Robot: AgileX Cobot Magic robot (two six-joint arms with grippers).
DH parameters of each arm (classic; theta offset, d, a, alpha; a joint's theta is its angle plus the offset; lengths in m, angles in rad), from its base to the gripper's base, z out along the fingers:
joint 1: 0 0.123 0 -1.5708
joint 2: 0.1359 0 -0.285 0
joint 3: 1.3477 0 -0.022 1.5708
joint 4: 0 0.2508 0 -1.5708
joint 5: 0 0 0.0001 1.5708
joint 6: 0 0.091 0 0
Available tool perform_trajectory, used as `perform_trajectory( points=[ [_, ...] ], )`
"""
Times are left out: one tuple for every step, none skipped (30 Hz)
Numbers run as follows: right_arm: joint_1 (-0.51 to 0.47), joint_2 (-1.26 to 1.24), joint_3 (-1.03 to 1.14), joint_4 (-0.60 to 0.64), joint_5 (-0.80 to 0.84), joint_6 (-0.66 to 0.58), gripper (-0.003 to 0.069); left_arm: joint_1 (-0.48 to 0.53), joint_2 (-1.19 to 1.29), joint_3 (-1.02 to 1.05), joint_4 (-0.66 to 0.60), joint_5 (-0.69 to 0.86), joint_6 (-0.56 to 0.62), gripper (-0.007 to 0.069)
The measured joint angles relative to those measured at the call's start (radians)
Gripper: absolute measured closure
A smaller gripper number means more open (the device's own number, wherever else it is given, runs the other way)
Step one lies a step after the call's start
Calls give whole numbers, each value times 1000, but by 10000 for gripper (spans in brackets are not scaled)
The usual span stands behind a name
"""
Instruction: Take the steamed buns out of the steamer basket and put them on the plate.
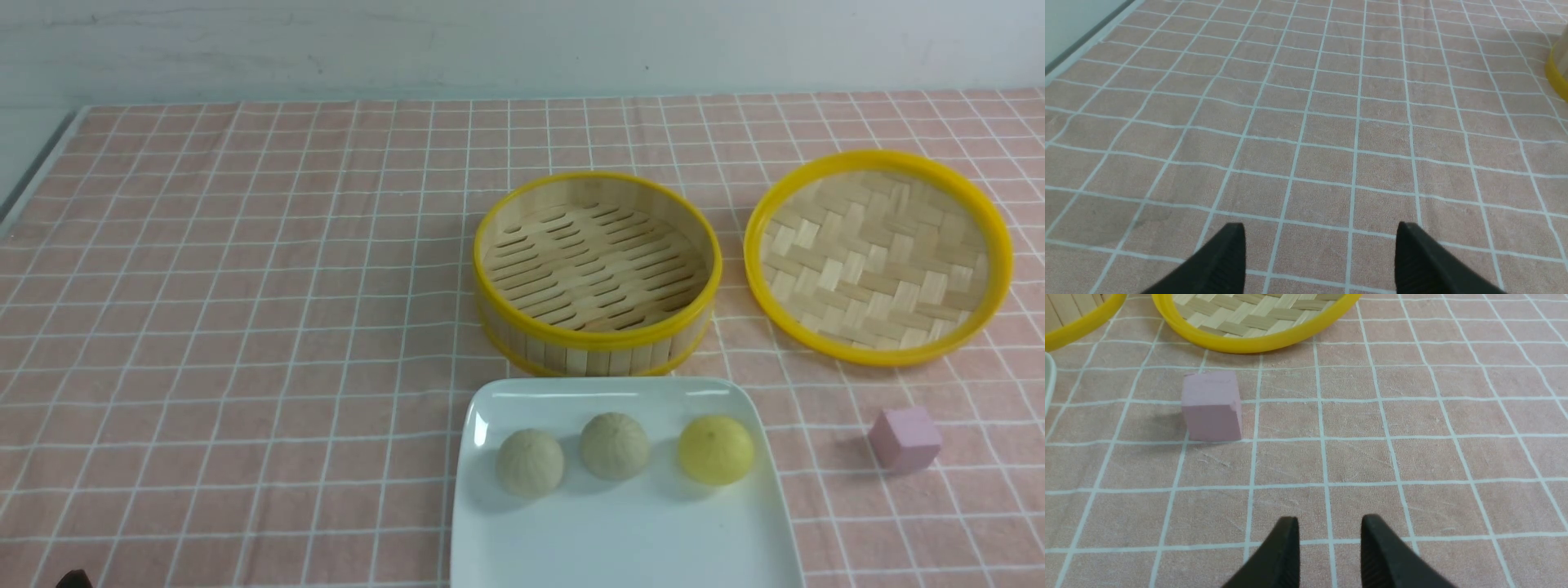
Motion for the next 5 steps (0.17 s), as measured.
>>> perform_trajectory(
  points=[
    [0, 0, 0, 0, 0, 0, 419, 0, 0, 0, 0, 0, 0, 131],
    [0, 0, 0, 0, 0, 0, 419, 0, 0, 0, 0, 0, 0, 131],
    [0, 0, 0, 0, 0, 0, 419, 0, 0, 0, 0, 0, 0, 131],
    [0, 0, 0, 0, 0, 0, 419, 0, 0, 0, 0, 0, 0, 131],
    [0, 0, 0, 0, 0, 0, 419, 0, 0, 0, 0, 0, 0, 131]
  ],
)
